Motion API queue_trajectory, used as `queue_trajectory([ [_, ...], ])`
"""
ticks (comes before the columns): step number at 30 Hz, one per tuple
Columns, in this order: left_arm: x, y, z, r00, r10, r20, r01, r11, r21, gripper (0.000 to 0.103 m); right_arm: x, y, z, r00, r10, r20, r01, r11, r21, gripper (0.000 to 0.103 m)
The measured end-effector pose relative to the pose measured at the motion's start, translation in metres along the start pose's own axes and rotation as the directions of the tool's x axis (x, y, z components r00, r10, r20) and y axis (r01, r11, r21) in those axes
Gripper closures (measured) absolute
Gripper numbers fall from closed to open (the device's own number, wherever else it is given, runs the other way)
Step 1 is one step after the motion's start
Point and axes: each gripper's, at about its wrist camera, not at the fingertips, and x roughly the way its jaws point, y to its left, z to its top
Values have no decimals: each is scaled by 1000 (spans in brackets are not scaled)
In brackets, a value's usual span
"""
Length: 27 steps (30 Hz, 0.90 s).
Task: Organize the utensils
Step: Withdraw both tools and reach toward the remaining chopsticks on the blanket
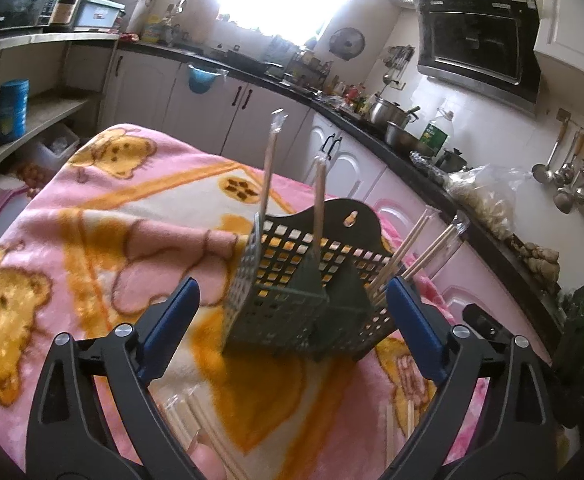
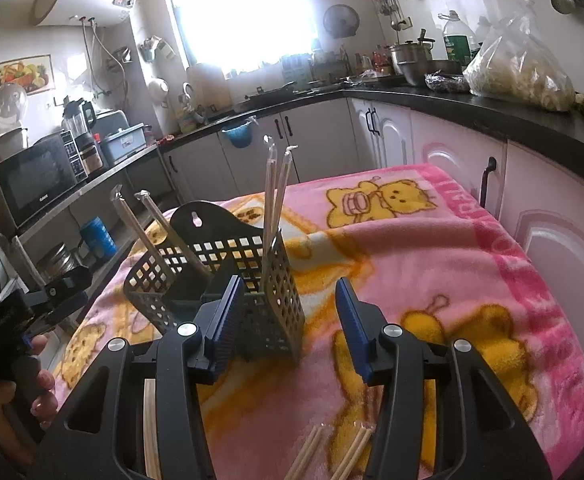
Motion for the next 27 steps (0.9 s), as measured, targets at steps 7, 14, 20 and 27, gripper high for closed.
queue_trajectory([
  [7, -9, 9, -11, 999, 20, -27, -21, 1000, -12, 17, -8, -1, -11, 1000, 2, -13, -2, 1000, -2, 57],
  [14, -18, 21, -22, 998, 41, -46, -42, 999, -25, 17, -15, 2, -21, 1000, 8, -30, -8, 1000, -5, 57],
  [20, -24, 28, -32, 996, 60, -69, -62, 997, -38, 17, -19, 5, -29, 999, 19, -47, -19, 1000, -8, 57],
  [27, -29, 36, -43, 993, 78, -92, -83, 996, -44, 17, -20, 8, -37, 997, 27, -72, -28, 1000, -13, 57],
])
